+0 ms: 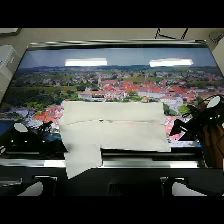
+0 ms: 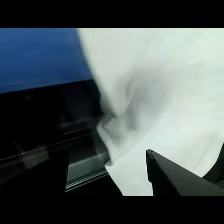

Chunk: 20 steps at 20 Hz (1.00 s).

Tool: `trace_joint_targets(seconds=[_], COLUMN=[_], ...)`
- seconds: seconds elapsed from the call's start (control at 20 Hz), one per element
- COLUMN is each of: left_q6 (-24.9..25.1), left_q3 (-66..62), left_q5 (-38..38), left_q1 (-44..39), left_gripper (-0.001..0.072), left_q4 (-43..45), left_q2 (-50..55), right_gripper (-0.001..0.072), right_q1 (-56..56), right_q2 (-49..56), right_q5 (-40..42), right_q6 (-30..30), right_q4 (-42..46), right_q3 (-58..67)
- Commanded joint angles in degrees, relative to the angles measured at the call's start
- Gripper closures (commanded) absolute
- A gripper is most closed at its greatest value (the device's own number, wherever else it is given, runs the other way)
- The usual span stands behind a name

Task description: Fold the clothes and pants, and hang the long-sleeved shirts on hangers.

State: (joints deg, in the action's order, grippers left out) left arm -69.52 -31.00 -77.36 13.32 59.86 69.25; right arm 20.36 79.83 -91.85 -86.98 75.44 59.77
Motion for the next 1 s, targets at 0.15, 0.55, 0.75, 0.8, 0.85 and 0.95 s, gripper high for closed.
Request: trace_joint_targets(seconds=[0.15,0.55,0.75,0.8,0.85,0.95], left_q6=[-2.6,-4.6,-4.6,-4.6,-4.6,-4.6], left_q3=[2.0,1.9,1.9,1.9,1.9,1.9], left_q5=[3.5,3.3,3.3,3.2,3.2,3.2], left_q1=[-6.8,-7.8,-7.6,-7.6,-7.6,-7.6], left_gripper=[0.0277,0.0685,0.0685,0.0686,0.0685,0.0685], left_q4=[-1.1,1.5,1.7,1.7,1.7,1.7], left_q2=[-0.4,-0.5,-0.5,-0.5,-0.5,-0.5], right_gripper=[0.0151,0.0107,0.0136,0.0153,0.0156,0.0258], right_q1=[0.0,0.0,0.0,0.0,0.0,0.0], right_q2=[-0.3,-0.3,-0.3,-0.3,-0.3,-0.3], right_q5=[0.0,7.0,10.1,10.8,11.4,12.3], right_q6=[0.2,0.9,2.0,1.9,1.9,1.7], right_q4=[-0.1,-0.8,-5.8,-5.9,-5.8,-5.9], right_q3=[-0.7,-12.6,-15.7,-16.2,-16.8,-17.8])
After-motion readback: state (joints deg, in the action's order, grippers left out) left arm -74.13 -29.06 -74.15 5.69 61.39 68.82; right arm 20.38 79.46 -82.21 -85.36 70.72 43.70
